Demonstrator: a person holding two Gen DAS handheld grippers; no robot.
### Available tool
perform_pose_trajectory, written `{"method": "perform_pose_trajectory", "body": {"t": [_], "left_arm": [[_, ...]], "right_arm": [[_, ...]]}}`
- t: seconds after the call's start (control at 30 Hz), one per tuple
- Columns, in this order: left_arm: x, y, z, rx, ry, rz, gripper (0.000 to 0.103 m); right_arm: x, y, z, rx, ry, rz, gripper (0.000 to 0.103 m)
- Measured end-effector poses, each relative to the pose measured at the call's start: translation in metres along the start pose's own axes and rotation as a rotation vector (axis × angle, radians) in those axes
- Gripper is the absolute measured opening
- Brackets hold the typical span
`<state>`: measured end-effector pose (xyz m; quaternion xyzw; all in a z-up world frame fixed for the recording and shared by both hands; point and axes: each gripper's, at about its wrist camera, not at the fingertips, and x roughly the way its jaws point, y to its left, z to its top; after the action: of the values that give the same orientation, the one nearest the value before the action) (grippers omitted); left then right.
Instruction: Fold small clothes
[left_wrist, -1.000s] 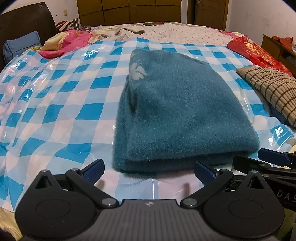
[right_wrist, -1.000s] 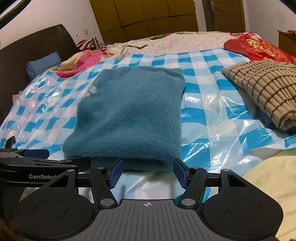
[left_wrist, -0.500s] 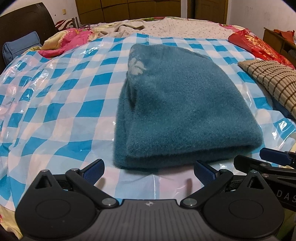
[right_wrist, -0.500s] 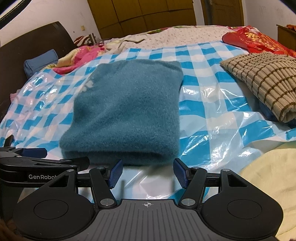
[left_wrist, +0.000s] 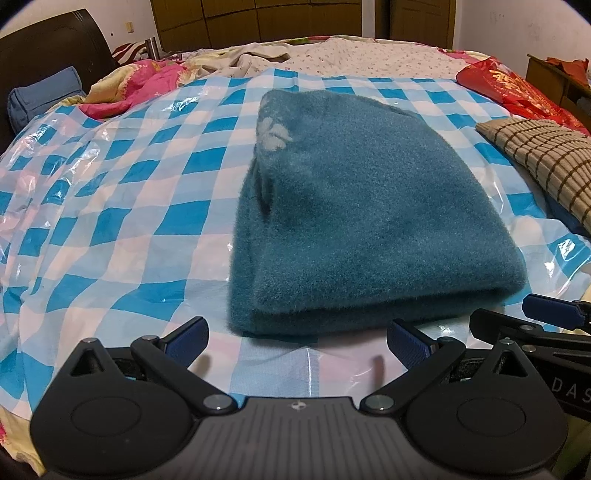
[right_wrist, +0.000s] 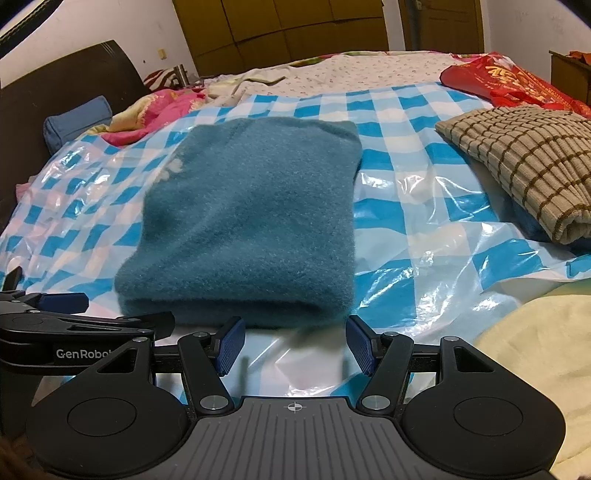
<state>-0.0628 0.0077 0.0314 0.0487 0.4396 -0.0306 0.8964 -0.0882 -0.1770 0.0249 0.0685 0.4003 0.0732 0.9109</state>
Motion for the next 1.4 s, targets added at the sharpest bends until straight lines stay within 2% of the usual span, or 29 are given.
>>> {"method": "perform_pose_trajectory", "body": {"t": [0.23,0.83,1.4], "left_arm": [[-0.0027,-0.0024,-0.0010,0.009,-0.017,0.023,0.103],[-0.0041,-0.0028,-0.0014,0.011,-0.022,0.026,0.103],[-0.0029,-0.0028,-0.0019,0.011,-0.009,0.007,0.103]], "right_arm": [[-0.0014,0.0017,-0.0003,-0.006,-0.003,-0.012,0.061],[-0.0015,0.0016,-0.0002,-0.008,-0.006,-0.013,0.061],[-0.0006,0.0035,-0.0022,-0.010,0.003,-0.013,0.061]]}}
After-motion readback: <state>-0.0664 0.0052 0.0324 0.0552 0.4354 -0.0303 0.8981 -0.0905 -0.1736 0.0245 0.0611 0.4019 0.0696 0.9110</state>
